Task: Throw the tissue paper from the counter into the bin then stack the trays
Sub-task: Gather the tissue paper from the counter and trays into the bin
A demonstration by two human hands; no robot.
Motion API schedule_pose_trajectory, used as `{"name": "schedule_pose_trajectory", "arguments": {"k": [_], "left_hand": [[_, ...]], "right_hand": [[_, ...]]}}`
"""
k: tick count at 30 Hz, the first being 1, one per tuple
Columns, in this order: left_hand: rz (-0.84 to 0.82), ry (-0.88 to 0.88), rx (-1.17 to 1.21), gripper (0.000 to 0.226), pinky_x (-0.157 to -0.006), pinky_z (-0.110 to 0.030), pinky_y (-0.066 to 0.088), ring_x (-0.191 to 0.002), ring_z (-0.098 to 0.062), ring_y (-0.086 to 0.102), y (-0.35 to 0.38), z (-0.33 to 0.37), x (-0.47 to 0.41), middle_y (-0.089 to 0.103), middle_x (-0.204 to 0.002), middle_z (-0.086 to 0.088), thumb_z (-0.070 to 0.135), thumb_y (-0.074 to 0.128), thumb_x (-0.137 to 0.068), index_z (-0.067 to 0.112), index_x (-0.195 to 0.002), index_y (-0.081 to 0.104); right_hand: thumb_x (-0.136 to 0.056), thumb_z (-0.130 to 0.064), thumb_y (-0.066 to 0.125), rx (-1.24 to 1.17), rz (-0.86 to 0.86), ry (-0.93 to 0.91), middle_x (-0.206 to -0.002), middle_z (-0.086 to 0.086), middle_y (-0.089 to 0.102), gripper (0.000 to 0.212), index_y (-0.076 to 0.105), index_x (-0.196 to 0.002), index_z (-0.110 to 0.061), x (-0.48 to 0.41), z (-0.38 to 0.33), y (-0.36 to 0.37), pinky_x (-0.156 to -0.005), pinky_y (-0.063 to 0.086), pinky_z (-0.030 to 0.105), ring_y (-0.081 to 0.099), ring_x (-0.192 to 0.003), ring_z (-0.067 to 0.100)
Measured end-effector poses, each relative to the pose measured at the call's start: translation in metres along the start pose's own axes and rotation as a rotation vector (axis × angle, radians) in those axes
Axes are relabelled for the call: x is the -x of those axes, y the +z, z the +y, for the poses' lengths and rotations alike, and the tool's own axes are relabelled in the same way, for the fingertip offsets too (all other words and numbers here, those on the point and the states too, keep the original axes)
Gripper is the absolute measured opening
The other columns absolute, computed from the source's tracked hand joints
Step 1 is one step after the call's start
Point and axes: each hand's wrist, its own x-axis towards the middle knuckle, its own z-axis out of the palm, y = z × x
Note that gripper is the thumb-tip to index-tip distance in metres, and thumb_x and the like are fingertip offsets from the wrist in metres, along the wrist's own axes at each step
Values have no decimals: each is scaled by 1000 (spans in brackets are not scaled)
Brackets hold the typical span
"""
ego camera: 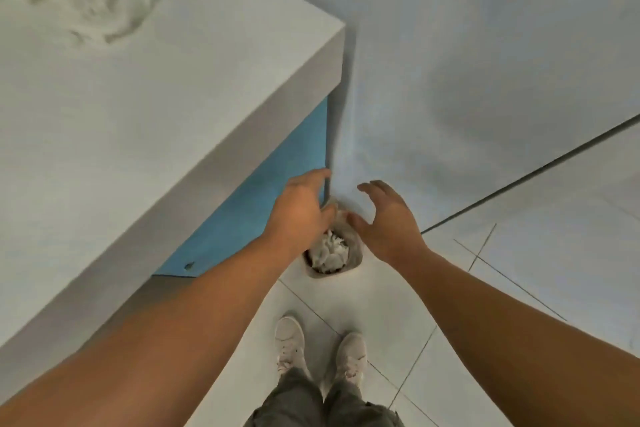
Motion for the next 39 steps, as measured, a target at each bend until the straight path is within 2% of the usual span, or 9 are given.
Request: {"name": "schedule_pose_trajectory", "arguments": {"k": [2,9,13,18,21,25,29,34,39], "left_hand": [[41,54,-20,57,-105,-29,37,-129,-20,48,-29,29,8,54,-138,-4,25,69,-87,17,-140,49],[243,183,-26,51,-102,-13,25,-126,-12,46,-123,106,29,54,-138,3,27,65,-90,20,-139,50],[356,179,-66,49,-98,-13,28,-126,-15,48,-167,133,37,54,-138,4,27,65,-89,20,-136,52],[453,137,-82,49,-105,-14,25,-134,-11,41,-209,145,54,48,-145,8,33,62,-93,25,-139,49],[506,102,-84,48,-105,-15,26,-134,-10,41,-231,140,63,48,-145,9,34,62,-93,27,-139,49],[556,29,-102,47,-103,-15,28,-132,-9,43,-260,117,69,50,-143,10,34,62,-93,28,-138,49],[573,-31,-119,43,-104,-17,29,-133,-13,45,-285,86,65,50,-144,7,33,64,-93,27,-135,54],[565,-71,-130,31,-108,-30,39,-134,-16,45,-316,37,53,50,-145,3,32,66,-91,26,-121,64],[545,-100,-149,33,-102,-21,33,-129,-17,49,-346,-8,35,55,-139,5,28,67,-91,22,-123,63]], "right_hand": [[-88,-42,65,6,27,-64,-153,5,35,61,46,-142,-22,8,-23,-33,-112,28,32,30,-142,22],[-92,-31,60,20,75,-272,-156,2,31,58,40,-146,-23,17,-99,-130,-118,23,33,25,-144,18],[-90,-30,62,1,137,-404,-151,-1,37,56,44,-143,-22,20,-141,-166,-116,30,34,34,-140,18],[-92,-31,61,-31,159,-515,-154,-4,33,53,45,-142,-25,24,-186,-193,-116,27,29,30,-141,13],[-93,-33,61,-35,137,-568,-153,-4,34,52,46,-142,-25,22,-213,-194,-115,25,24,29,-141,12],[-91,-39,63,-14,96,-612,-153,-6,35,55,44,-142,-28,15,-248,-182,-115,30,29,30,-141,12],[-87,-41,67,22,46,-644,-151,-6,37,60,44,-142,-27,3,-273,-165,-114,31,28,33,-139,12],[-87,-38,68,30,22,-665,-144,-6,46,58,49,-139,-21,-30,-309,-138,-108,35,24,42,-132,14],[-90,-37,64,82,0,-623,-141,-7,48,50,52,-136,-23,-70,-342,-102,-103,39,26,44,-128,16]]}}
